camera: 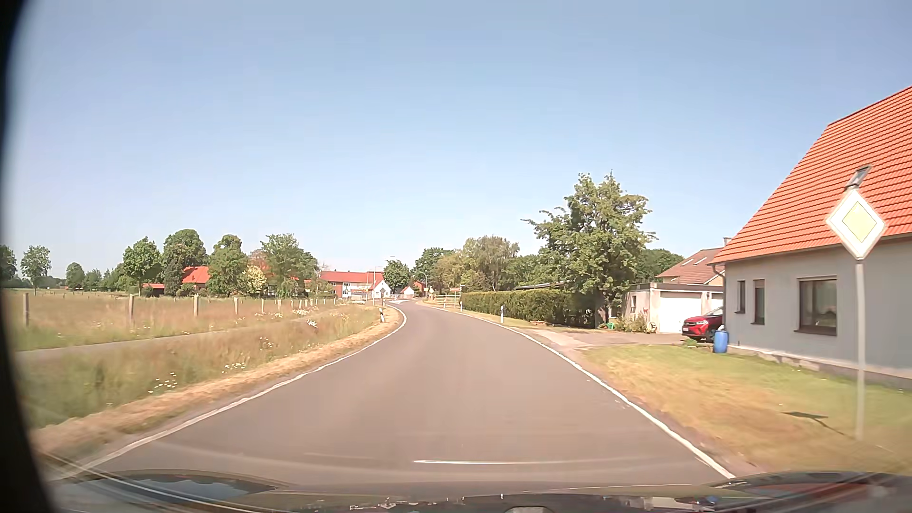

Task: Follow the waypoints while adhering to traffic rules and regulations

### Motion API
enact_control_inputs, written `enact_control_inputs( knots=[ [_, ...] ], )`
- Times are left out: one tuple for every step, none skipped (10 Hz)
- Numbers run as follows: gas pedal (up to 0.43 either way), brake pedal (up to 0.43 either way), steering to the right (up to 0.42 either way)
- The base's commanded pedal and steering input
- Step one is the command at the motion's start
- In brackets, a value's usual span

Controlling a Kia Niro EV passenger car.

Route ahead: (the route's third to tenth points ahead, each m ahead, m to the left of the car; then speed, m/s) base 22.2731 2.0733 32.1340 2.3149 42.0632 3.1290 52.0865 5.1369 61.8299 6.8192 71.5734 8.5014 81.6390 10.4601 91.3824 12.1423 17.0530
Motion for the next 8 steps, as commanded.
enact_control_inputs(
  knots=[
    [0.157, 0.0, -0.011],
    [0.157, 0.0, -0.011],
    [0.157, 0.0, -0.012],
    [0.157, 0.0, -0.011],
    [0.15, 0.0, -0.011],
    [0.15, 0.0, -0.012],
    [0.15, 0.0, -0.012],
    [0.15, 0.0, -0.013]
  ],
)
